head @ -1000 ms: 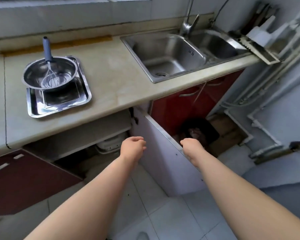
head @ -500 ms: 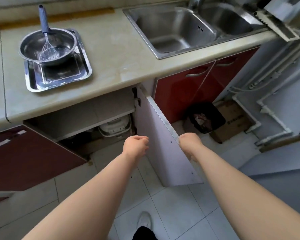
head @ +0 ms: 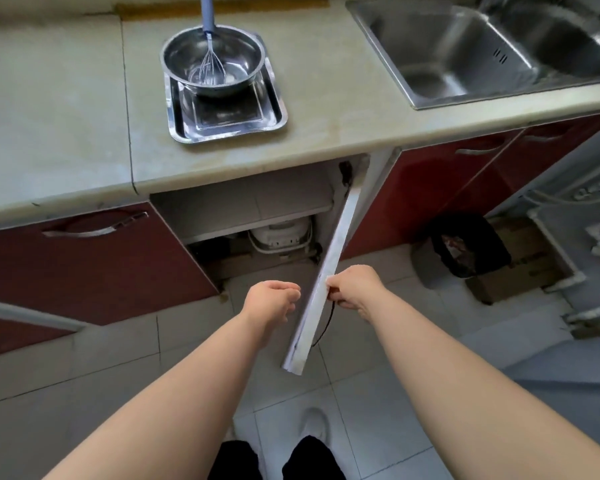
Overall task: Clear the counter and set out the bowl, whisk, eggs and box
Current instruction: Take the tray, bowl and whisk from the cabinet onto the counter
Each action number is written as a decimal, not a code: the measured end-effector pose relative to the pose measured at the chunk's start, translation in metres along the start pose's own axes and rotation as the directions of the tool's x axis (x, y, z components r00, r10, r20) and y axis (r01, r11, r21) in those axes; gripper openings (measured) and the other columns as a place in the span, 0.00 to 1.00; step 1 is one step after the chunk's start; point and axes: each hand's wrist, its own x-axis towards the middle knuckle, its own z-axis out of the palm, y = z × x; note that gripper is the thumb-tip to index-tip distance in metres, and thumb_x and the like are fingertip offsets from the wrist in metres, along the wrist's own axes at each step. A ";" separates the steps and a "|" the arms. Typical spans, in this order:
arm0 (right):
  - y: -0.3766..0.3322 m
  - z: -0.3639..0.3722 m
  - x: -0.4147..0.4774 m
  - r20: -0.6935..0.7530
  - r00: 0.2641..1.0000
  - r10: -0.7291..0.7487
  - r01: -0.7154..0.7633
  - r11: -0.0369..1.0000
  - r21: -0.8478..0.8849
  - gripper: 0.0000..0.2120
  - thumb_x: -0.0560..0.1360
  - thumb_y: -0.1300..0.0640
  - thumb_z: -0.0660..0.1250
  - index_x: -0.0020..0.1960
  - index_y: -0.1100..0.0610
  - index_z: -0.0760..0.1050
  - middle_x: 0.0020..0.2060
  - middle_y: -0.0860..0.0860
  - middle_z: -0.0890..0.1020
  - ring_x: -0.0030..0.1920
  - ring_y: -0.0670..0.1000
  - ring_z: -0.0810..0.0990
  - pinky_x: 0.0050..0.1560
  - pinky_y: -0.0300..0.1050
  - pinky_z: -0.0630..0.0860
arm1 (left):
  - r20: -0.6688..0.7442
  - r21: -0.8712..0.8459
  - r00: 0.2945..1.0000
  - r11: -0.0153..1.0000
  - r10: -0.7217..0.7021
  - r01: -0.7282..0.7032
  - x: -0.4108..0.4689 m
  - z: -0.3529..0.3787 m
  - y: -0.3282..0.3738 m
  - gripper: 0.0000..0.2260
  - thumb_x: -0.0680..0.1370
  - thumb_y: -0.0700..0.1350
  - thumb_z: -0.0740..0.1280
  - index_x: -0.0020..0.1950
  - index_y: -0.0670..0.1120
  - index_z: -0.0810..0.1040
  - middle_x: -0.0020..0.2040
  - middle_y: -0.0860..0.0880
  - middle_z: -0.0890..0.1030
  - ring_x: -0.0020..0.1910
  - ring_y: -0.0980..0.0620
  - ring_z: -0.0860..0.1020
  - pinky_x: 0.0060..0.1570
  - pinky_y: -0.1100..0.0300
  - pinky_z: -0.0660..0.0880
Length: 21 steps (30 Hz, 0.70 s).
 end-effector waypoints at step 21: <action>-0.087 0.121 0.029 0.214 0.976 0.046 -0.135 0.895 0.424 0.12 0.79 0.57 0.64 0.59 0.62 0.71 0.53 0.61 0.81 0.50 0.60 0.83 0.54 0.58 0.79 | -0.260 -0.123 0.962 0.991 -0.079 0.048 0.050 -0.164 0.002 0.15 0.70 0.45 0.76 0.51 0.39 0.80 0.46 0.44 0.79 0.44 0.48 0.77 0.53 0.55 0.77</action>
